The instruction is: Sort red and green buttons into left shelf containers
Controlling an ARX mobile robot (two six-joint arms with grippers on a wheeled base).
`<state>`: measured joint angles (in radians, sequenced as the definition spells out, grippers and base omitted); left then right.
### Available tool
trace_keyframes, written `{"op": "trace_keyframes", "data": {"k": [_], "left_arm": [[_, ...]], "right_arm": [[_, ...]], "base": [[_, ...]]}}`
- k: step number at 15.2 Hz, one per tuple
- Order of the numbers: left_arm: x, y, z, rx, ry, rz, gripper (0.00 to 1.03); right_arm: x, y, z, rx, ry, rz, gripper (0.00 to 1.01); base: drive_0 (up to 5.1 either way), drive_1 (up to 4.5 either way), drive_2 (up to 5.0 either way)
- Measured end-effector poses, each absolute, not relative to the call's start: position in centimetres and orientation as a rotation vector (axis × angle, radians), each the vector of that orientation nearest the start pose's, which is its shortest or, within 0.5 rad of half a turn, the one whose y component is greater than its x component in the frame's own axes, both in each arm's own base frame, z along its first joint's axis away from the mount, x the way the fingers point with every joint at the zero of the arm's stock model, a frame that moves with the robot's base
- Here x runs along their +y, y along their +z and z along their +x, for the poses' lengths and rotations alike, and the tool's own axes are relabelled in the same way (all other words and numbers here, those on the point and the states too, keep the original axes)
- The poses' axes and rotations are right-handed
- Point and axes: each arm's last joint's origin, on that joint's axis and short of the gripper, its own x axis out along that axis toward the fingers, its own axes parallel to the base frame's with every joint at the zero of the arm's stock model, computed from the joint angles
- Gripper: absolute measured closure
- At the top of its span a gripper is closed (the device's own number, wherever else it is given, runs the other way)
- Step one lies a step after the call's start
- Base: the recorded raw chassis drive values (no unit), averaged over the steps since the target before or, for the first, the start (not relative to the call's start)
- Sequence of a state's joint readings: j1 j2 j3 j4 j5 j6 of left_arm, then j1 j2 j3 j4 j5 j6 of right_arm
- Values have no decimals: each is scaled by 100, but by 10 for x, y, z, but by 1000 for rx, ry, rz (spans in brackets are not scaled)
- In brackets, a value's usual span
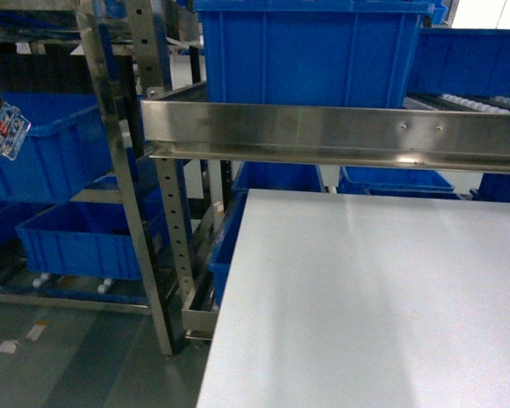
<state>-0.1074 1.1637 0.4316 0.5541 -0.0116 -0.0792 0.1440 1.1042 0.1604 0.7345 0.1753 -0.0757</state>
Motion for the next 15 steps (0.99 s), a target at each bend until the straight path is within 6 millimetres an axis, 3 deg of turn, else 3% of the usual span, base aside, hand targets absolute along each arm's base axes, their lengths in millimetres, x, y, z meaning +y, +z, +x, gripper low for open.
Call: {"op": "trace_keyframes", "data": {"k": [9, 15], "left_arm": [[-25, 210, 232, 183, -88, -68, 79], [-25, 209, 232, 187, -90, -68, 79]], "right_arm": [[22, 156, 186, 211, -23, -109, 73], [22, 156, 186, 212, -25, -109, 73]], "base": [[-470, 382, 76], [-495, 266, 217]]}}
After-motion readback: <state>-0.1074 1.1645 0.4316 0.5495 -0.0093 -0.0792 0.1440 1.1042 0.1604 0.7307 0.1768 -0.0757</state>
